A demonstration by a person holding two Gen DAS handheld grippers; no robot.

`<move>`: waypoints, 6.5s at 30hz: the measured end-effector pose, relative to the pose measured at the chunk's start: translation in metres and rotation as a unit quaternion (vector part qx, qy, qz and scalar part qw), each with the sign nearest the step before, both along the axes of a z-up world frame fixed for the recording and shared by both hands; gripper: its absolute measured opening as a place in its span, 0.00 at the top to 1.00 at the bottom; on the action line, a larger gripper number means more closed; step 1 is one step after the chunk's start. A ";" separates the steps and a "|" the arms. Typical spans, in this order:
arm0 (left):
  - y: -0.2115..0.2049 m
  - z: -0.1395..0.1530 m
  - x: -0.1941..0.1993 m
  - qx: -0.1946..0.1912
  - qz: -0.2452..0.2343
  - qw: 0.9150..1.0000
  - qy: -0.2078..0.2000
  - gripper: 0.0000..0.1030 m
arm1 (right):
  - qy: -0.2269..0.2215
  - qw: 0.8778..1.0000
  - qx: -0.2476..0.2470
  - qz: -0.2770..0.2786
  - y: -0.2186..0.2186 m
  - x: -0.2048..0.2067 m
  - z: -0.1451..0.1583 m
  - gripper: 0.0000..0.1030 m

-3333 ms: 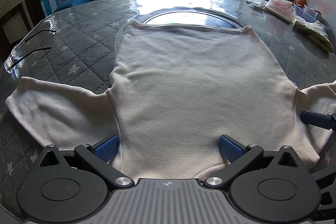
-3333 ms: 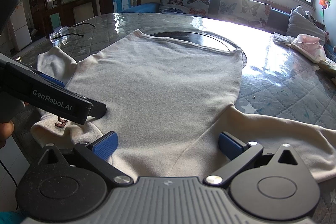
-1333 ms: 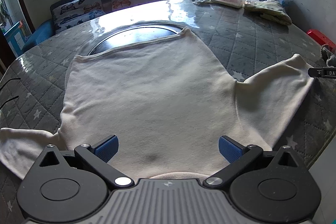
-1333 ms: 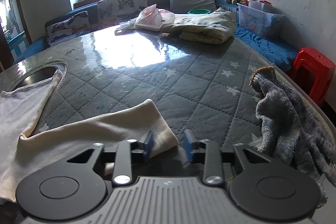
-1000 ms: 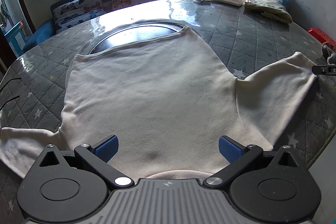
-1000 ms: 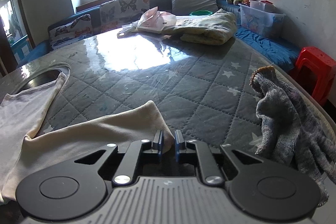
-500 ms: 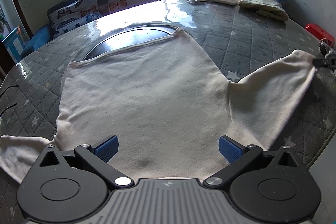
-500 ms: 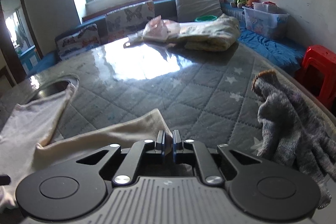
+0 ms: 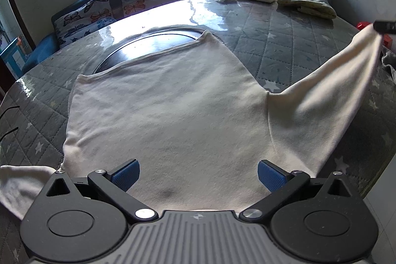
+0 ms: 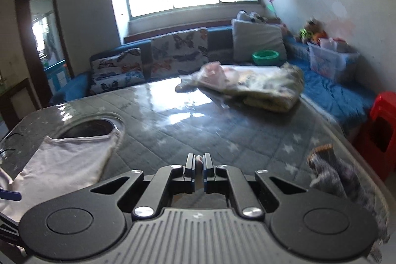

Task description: Fold clothes

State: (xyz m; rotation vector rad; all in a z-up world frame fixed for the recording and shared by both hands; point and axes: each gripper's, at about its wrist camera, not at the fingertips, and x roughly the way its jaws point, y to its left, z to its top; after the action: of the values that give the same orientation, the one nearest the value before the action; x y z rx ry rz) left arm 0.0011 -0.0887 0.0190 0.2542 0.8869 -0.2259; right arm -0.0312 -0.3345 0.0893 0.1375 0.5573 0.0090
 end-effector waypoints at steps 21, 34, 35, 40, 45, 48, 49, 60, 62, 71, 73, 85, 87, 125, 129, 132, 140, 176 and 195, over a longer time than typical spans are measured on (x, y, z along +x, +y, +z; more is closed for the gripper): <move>-0.044 0.005 0.048 -0.009 -0.022 0.999 -0.022 0.00 | -0.015 1.000 0.003 0.000 -0.004 -0.013 0.007 0.95; -0.056 -0.015 0.070 -0.008 -0.010 1.000 -0.002 0.00 | -0.015 1.000 0.008 0.001 -0.009 -0.020 0.001 0.95; -0.056 -0.016 0.070 -0.010 -0.010 1.000 -0.003 0.00 | -0.015 1.000 0.007 0.001 -0.008 -0.021 0.001 0.95; -0.050 -0.012 0.067 -0.020 -0.010 1.000 -0.003 0.00 | -0.016 1.000 0.003 0.005 -0.004 -0.021 0.005 0.95; -0.030 -0.002 0.057 -0.034 -0.005 0.999 -0.008 0.00 | -0.028 0.999 -0.006 0.020 0.007 -0.023 0.018 0.95; -0.012 0.002 0.048 -0.039 0.003 0.999 -0.012 0.00 | -0.036 0.999 -0.012 0.037 0.019 -0.024 0.030 0.95; -0.006 0.004 0.045 -0.040 0.007 0.999 -0.014 0.00 | -0.040 0.998 -0.015 0.046 0.025 -0.025 0.036 0.95; 0.075 0.009 0.018 -0.062 0.076 0.995 -0.029 0.00 | -0.082 0.979 -0.048 0.179 0.123 -0.021 0.086 0.95; 0.089 0.006 0.012 -0.066 0.089 0.993 -0.029 0.00 | -0.084 0.974 -0.054 0.204 0.143 -0.017 0.090 0.96; 0.137 0.000 -0.009 -0.090 0.141 0.985 -0.029 0.00 | -0.054 0.942 -0.077 0.321 0.248 0.004 0.077 0.96; 0.144 -0.002 -0.012 -0.093 0.148 0.984 -0.028 0.00 | -0.046 0.937 -0.079 0.338 0.264 0.007 0.071 0.96; 0.161 -0.005 -0.023 -0.091 0.174 0.980 -0.024 0.00 | -0.001 0.917 -0.055 0.395 0.305 0.019 0.036 0.87; 0.160 -0.004 -0.024 -0.090 0.173 0.980 -0.026 0.00 | -0.004 0.918 -0.058 0.392 0.300 0.020 0.039 0.87; 0.123 -0.007 0.011 -0.075 0.070 0.994 -0.034 0.35 | 0.098 0.930 -0.142 0.325 0.191 0.049 -0.051 0.93; 0.123 -0.007 0.009 -0.071 0.066 0.995 -0.036 0.40 | 0.094 0.936 -0.146 0.305 0.185 0.046 -0.049 0.95; 0.121 -0.005 0.010 -0.072 0.061 0.995 -0.045 0.40 | 0.094 0.942 -0.142 0.290 0.179 0.048 -0.050 0.95; 0.117 -0.008 0.023 -0.090 0.048 0.994 -0.045 0.64 | 0.071 0.927 -0.128 0.346 0.198 0.048 -0.046 0.90; 0.103 -0.003 0.020 -0.099 0.009 0.994 -0.045 0.75 | 0.060 0.893 -0.122 0.430 0.262 0.030 -0.063 0.85; 0.111 0.002 -0.014 -0.096 0.013 0.993 -0.060 0.59 | 0.067 0.892 -0.093 0.437 0.227 -0.010 -0.039 0.85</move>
State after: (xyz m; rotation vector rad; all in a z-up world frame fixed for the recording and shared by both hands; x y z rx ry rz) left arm -0.0130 0.0227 0.0212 0.0758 0.7435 -0.2675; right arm -0.0411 -0.1071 0.0503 -0.3145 0.7170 0.8307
